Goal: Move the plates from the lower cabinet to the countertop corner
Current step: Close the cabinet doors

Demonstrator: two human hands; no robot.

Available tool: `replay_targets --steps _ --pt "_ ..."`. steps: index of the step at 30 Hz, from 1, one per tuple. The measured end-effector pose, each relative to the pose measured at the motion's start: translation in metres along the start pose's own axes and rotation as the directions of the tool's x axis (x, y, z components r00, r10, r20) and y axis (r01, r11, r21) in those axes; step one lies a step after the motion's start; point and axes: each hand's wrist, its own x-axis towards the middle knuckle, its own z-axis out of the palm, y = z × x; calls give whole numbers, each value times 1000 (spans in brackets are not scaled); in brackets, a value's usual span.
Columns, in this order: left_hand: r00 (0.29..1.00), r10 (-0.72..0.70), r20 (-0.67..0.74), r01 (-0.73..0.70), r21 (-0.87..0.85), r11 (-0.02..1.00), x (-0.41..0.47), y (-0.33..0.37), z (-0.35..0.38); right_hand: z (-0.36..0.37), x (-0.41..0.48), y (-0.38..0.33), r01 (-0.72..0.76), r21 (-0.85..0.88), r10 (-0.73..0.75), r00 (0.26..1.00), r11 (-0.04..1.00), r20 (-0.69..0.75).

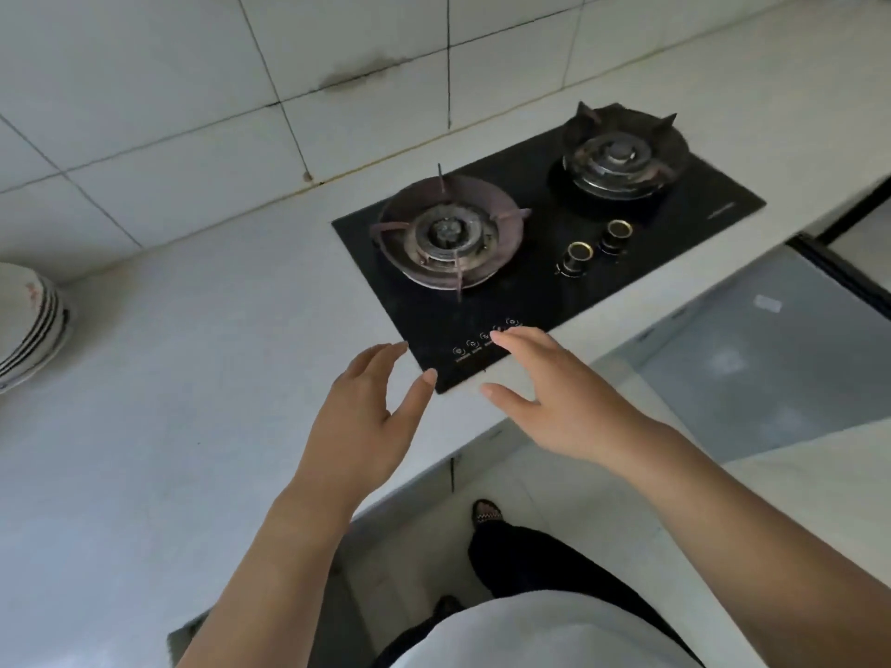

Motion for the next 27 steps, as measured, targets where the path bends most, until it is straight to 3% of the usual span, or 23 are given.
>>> replay_targets --steps 9,17,27 --pt "960 220 172 -210 -75 975 -16 49 45 -8 -85 47 -184 114 206 950 976 -234" --pt "938 300 173 -301 -19 953 -5 91 77 -34 -106 99 -178 190 233 914 966 -331" --pt "918 334 213 -342 -2 940 30 232 195 -119 -142 254 -205 215 278 875 955 -396"
